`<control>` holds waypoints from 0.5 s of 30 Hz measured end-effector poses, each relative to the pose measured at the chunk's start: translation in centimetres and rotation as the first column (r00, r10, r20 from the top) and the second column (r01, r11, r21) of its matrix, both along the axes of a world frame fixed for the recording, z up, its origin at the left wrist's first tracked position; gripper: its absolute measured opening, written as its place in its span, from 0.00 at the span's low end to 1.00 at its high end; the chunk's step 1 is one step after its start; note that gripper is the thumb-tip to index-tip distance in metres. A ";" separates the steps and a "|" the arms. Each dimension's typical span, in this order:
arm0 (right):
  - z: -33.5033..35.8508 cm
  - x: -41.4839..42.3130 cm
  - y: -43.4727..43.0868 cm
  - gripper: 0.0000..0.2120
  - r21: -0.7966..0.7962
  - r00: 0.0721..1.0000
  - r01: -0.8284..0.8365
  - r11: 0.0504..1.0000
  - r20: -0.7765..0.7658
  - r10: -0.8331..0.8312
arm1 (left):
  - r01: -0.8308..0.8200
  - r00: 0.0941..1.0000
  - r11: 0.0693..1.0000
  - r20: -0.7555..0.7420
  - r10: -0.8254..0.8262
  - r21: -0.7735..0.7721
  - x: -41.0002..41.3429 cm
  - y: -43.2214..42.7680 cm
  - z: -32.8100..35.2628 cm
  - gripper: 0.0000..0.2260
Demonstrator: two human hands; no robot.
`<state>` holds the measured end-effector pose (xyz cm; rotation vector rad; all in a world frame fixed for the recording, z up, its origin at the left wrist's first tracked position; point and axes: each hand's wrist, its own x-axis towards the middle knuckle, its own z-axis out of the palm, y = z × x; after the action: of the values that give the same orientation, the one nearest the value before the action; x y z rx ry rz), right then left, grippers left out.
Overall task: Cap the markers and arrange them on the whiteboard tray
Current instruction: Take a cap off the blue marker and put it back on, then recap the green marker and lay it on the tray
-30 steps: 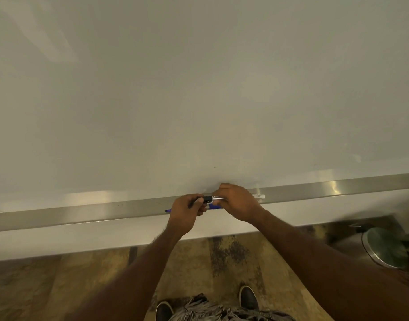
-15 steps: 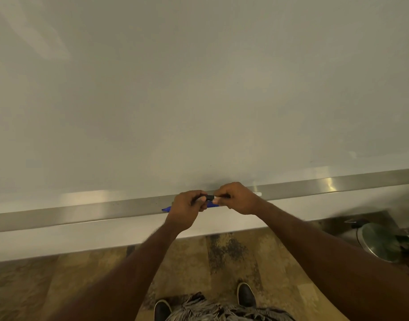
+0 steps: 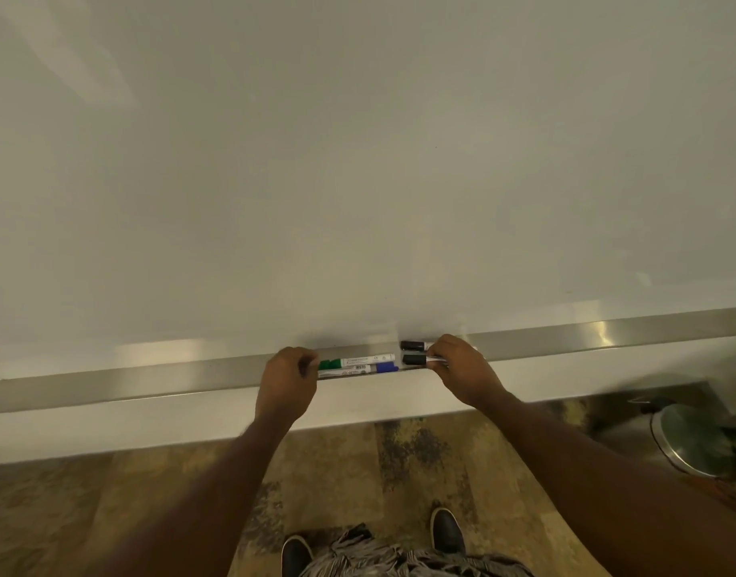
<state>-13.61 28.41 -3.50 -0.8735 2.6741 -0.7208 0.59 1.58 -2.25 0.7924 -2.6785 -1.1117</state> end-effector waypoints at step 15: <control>-0.1 0.1 -0.6 0.09 0.045 0.987 -0.063 0.997 -0.145 0.069 | -0.031 0.998 0.999 0.058 0.032 -0.014 1.1 -1.0 -1.0 0.03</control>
<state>-13.47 27.79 -3.59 -1.0367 2.7610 -0.6074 1.69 0.62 -3.24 0.8751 -2.7074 -1.0795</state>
